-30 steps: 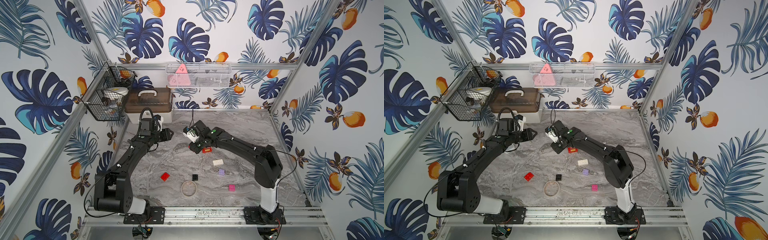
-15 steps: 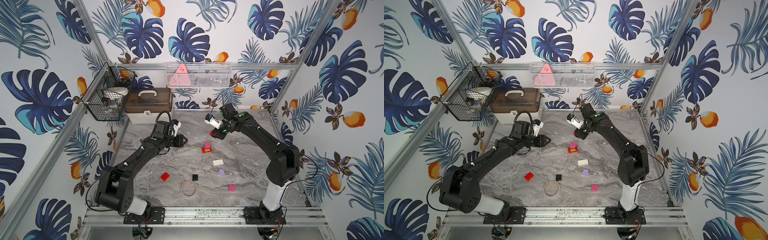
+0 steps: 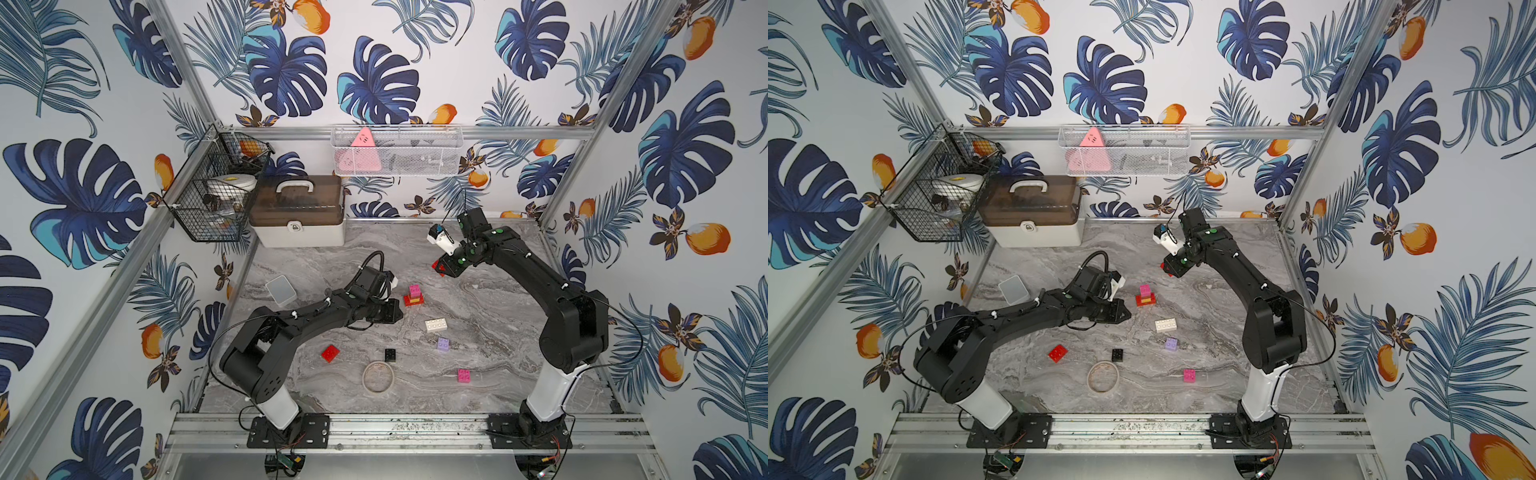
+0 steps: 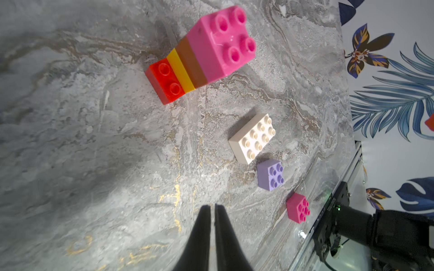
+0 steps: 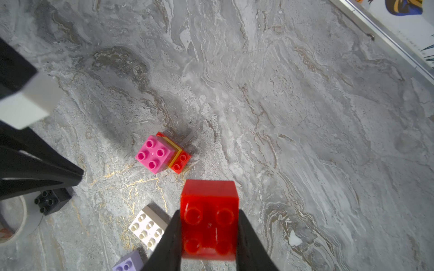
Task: Assemble the number 1 with lego
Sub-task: Adjust the lego brick at the center of the board.
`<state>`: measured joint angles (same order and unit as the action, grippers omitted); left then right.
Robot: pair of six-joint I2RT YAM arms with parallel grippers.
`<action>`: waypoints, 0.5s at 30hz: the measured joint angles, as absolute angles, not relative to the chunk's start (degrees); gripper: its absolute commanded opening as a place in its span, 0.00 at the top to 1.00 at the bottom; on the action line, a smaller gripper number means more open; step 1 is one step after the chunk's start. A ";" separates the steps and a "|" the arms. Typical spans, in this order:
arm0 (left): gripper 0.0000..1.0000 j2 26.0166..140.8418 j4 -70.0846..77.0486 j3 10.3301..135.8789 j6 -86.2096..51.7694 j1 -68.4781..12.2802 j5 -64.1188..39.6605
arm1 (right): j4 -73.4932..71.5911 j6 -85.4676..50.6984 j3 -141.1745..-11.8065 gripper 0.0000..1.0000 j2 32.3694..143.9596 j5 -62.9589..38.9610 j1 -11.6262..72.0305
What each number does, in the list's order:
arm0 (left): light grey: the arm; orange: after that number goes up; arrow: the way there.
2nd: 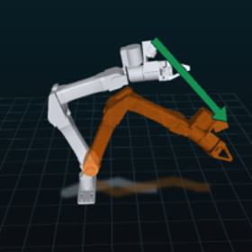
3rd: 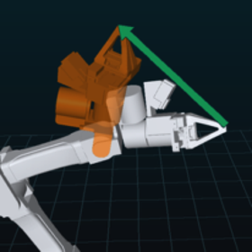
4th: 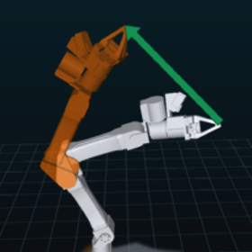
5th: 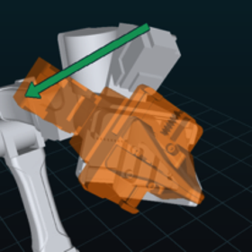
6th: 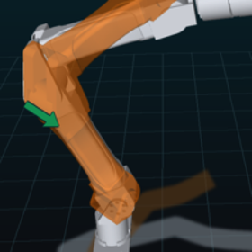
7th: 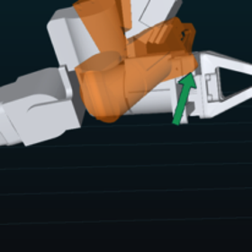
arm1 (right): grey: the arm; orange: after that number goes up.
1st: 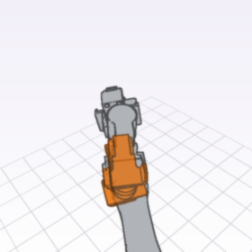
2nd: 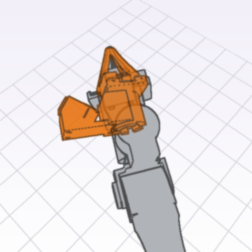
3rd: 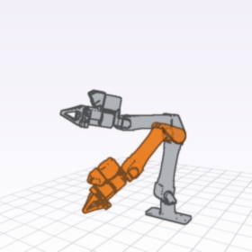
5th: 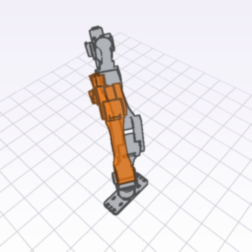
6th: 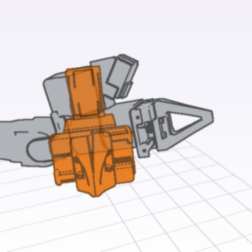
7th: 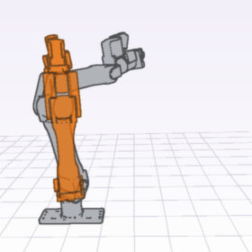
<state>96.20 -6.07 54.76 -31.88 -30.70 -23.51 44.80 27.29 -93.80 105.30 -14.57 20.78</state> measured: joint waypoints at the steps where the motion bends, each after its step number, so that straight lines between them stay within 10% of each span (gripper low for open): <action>1: 0.92 97.27 -5.19 54.92 -33.47 -30.83 -23.05 | 44.69 26.65 -93.69 0.85 105.36 -14.85 20.71; 15: 0.99 109.89 7.27 57.32 -48.95 -32.27 -17.54 | 43.16 25.10 -91.13 0.84 105.38 -16.16 19.77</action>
<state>109.89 7.27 57.32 -48.95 -32.27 -17.54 43.16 25.10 -91.13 105.38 -16.16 19.77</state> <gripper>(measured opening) 0.058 0.338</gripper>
